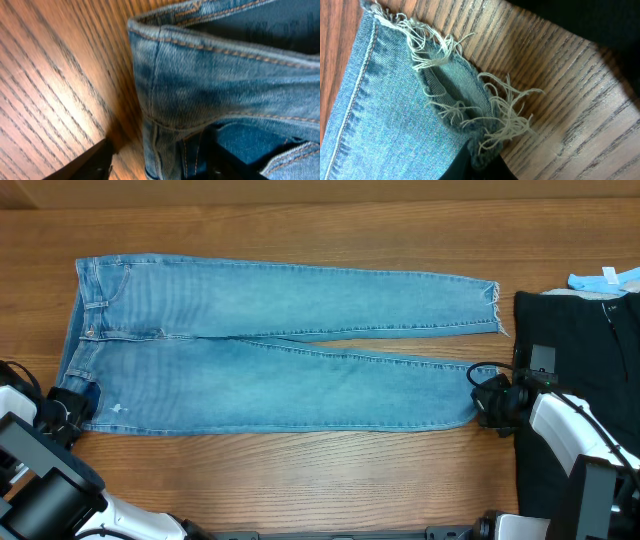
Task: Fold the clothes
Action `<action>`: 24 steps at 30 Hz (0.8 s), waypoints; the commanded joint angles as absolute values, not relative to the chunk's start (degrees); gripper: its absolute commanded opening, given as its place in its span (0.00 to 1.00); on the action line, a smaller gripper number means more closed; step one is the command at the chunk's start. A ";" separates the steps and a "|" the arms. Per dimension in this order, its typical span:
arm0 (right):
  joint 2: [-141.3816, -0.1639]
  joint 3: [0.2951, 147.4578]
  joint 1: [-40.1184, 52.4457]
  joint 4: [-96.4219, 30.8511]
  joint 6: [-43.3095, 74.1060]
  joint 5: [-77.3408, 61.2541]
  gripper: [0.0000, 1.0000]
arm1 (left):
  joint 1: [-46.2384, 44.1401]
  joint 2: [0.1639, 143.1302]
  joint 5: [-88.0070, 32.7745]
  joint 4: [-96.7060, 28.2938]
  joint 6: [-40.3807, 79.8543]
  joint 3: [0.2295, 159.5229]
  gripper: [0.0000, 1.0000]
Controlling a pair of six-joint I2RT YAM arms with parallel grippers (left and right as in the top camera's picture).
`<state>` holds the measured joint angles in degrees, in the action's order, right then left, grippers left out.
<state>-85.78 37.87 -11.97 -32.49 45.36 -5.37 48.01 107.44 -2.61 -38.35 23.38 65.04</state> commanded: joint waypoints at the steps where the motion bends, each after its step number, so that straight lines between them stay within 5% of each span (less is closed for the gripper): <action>1: -88.73 35.35 -11.81 -32.18 44.95 -3.51 0.07 | 47.99 108.27 -0.89 -38.04 22.00 65.63 0.55; 5: -88.73 35.35 -11.81 -32.10 44.95 -3.44 0.04 | 47.99 108.27 -0.91 -38.02 21.80 65.63 0.39; 8: -88.73 35.35 -11.81 -31.55 44.95 -2.61 0.04 | 47.99 108.27 -1.10 -37.43 21.80 65.63 0.04; 16: -88.73 45.82 -11.81 -40.80 41.47 -2.42 0.04 | 47.62 106.52 -7.16 -44.45 21.82 71.64 0.04; 24: -88.73 67.79 -11.81 -55.79 37.43 1.02 0.04 | 39.35 101.75 -0.91 -56.01 21.85 82.96 0.04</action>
<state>-89.08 61.98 -11.84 -54.43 38.79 -2.33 42.65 104.40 -4.89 -53.17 22.13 76.51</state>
